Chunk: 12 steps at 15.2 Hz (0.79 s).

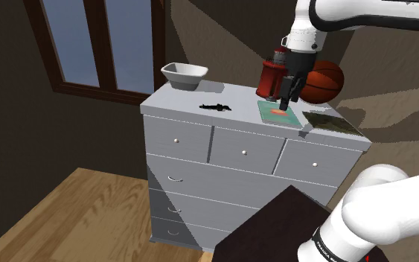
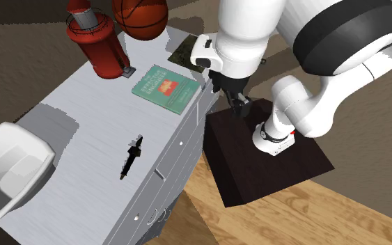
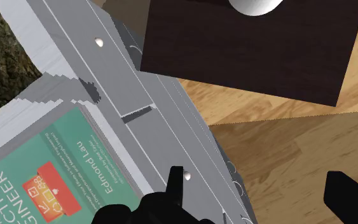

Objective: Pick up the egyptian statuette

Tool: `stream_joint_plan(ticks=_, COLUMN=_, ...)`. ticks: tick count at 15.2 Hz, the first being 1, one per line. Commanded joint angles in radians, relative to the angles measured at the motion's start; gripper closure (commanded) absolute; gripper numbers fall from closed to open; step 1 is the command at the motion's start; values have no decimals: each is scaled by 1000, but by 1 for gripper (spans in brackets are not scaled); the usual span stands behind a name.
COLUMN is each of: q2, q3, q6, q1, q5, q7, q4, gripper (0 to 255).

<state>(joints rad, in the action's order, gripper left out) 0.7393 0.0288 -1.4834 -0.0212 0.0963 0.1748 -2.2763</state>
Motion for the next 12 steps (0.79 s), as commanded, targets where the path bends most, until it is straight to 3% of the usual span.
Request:
stream_joint_plan(ticks=1, q2=0, q3=0, q6=0, q1=0, q5=0, q7=0, q4=0, gripper=0)
stream_joint_plan(ticks=12, q2=-333, q3=42, q6=-313, q1=-25, q5=-4, q7=73, q4=106, gripper=0)
